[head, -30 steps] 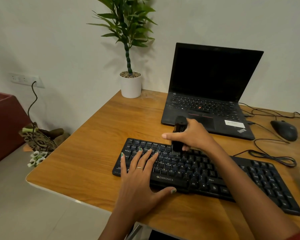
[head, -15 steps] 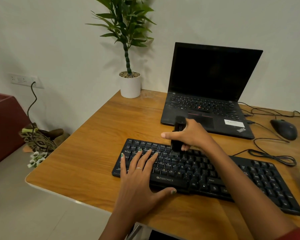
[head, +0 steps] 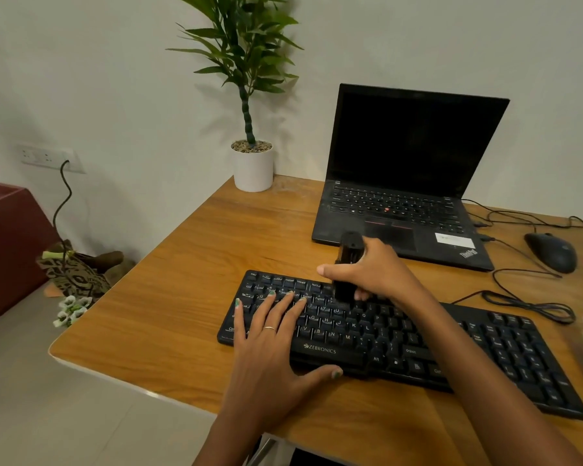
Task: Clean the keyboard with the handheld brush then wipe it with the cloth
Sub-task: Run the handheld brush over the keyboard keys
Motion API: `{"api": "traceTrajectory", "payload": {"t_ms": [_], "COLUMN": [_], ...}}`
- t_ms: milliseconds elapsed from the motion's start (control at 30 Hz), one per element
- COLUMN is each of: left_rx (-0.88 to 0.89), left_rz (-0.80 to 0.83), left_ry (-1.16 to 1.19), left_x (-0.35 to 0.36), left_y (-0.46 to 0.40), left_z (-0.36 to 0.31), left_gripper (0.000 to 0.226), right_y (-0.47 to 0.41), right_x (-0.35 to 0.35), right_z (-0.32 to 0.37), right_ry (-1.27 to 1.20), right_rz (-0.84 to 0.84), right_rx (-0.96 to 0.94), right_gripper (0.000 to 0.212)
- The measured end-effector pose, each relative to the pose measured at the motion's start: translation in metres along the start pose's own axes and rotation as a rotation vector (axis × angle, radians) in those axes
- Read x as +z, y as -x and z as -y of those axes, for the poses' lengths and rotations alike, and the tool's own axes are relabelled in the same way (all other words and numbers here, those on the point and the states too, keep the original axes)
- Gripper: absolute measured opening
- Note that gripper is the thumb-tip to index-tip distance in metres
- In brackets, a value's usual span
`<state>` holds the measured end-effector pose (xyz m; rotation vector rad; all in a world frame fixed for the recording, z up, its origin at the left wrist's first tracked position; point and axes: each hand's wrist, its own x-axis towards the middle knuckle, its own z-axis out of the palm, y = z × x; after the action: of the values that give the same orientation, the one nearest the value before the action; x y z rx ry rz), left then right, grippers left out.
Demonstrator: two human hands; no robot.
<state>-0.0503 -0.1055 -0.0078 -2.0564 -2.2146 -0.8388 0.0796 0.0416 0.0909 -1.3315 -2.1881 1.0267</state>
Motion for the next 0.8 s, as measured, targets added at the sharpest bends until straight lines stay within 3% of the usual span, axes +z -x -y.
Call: {"api": "traceTrajectory", "payload": {"t_ms": [67, 167, 300, 433, 600, 733, 800], "left_rx": [-0.002, -0.003, -0.003, -0.004, -0.001, 0.006, 0.007], "left_rz": [0.001, 0.012, 0.008, 0.01, -0.001, -0.008, -0.016], "left_ry": [0.003, -0.002, -0.001, 0.007, 0.014, 0.012, 0.017], "left_x": [0.0, -0.001, -0.001, -0.001, -0.001, -0.001, 0.0], "left_y": [0.0, 0.0, -0.001, 0.0, 0.0, 0.001, 0.001], "left_z": [0.0, 0.0, -0.001, -0.001, -0.001, -0.001, 0.0], "left_gripper": [0.101, 0.102, 0.102, 0.102, 0.101, 0.101, 0.101], "right_y": [0.0, 0.002, 0.006, 0.004, 0.009, 0.009, 0.011], "right_x": [-0.005, 0.006, 0.0, 0.008, 0.001, 0.011, 0.014], "right_z": [0.001, -0.006, -0.001, -0.006, -0.002, -0.003, -0.002], "right_ry": [-0.004, 0.063, 0.04, 0.066, 0.056, 0.1, 0.073], "right_rz": [0.001, -0.23, -0.05, -0.261, -0.057, -0.281, -0.195], "right_rx": [0.012, -0.054, -0.01, -0.056, 0.02, -0.058, -0.034], "right_gripper": [0.041, 0.033, 0.037, 0.032, 0.036, 0.028, 0.028]}}
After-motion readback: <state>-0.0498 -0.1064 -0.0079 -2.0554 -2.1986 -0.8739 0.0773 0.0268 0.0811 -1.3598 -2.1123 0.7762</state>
